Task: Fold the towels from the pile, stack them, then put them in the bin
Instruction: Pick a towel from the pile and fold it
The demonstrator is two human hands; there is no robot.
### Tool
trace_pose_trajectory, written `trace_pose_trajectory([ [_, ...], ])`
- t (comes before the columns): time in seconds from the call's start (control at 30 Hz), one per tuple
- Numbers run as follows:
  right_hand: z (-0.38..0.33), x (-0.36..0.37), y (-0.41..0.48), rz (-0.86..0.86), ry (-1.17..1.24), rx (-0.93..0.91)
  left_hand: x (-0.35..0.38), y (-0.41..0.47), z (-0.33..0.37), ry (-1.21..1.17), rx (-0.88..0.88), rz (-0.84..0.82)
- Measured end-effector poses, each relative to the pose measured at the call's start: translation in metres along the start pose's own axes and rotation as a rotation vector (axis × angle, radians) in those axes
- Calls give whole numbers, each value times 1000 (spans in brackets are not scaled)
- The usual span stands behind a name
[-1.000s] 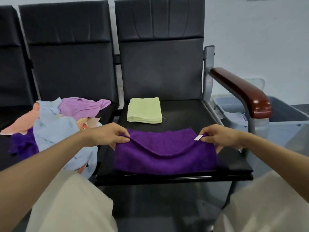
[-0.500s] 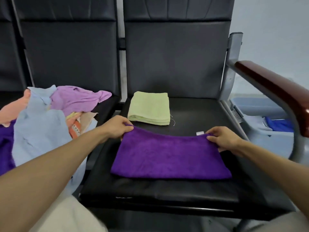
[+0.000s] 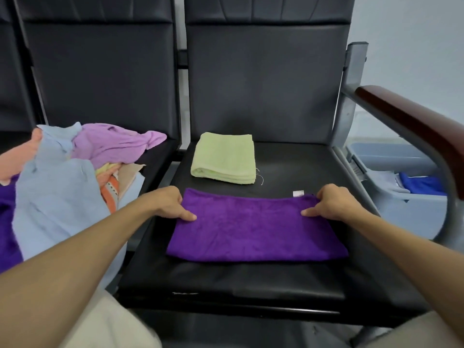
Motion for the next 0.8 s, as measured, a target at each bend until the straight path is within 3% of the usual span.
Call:
trace_pose_trajectory([
  [0.17,-11,-1,-7,-119,20,45,-1,-12,4,-191,21,58],
  [0.33,-10,1,-23,-294,410,148,-4,-32,2,-533,122,62],
  [0.43,2,1,-33,-419,487,184,-3,-38,5,-726,165,79],
  [0.63,21,-4,-43,-634,713,119,-6,-46,35,-998,172,63],
  [0.8,31,1,-43,-649,830,68,-2,-44,95,-1142,143,70],
])
Point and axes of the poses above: each hand's wrist, its own y-axis towards the middle knuckle, its own x-axis out of the palm, z = x × y, the point moved 3 cm from there along y, towards the middle knuckle, and after that the axes turned 12 degrees about y, right-handed, at the moved point
